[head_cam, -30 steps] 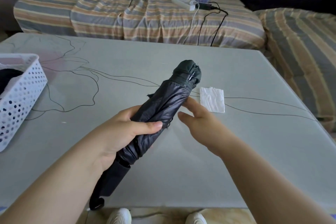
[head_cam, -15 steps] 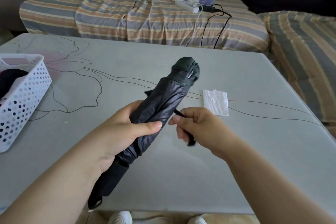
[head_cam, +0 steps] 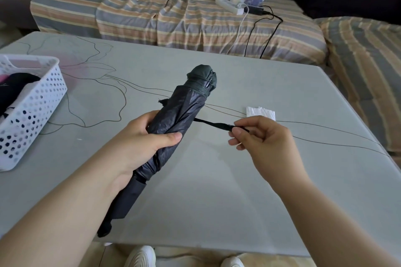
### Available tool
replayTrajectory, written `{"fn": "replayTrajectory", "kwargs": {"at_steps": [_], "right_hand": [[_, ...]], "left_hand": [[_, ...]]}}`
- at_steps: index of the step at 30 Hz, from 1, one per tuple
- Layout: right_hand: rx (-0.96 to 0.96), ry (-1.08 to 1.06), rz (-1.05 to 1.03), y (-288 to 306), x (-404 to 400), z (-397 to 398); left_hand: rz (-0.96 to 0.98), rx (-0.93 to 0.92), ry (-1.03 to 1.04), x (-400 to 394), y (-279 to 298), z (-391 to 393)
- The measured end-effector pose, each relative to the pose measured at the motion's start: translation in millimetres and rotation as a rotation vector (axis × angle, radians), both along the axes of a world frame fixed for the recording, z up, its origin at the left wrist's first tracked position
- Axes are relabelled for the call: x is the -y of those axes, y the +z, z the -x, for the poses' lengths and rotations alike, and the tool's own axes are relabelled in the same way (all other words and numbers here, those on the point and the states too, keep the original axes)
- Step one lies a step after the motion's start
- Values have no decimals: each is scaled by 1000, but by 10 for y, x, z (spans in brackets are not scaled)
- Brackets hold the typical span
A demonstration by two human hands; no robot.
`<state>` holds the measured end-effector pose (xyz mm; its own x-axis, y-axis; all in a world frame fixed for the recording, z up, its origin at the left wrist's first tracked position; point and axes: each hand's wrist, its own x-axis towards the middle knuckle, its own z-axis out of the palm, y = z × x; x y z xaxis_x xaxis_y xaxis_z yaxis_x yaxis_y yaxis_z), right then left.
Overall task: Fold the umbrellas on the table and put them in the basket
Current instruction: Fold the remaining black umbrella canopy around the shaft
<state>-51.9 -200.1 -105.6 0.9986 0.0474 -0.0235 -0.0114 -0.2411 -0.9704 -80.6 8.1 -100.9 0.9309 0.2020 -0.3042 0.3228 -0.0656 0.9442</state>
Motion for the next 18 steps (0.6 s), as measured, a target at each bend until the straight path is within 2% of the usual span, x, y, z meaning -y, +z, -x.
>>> {"fn": "replayTrajectory", "kwargs": {"at_steps": [2,6,8,11,15,18], "right_hand": [[-7,-37,25,9,8,-3],[28,-34,270,54,12,22],[-14,15,336,92,14,38],[-76,122,292,166,-19,80],[-115,273,134,252,-87,133],[-162,393,121,291,-95,158]], "left_hand": [[-14,5,-7,7,-15,-1],[-90,55,-11,13,-49,5],[-181,107,-29,18,-74,7],[-377,153,-89,46,-97,21],[-584,189,-148,116,-124,49],[-754,234,-196,163,-103,83]]}}
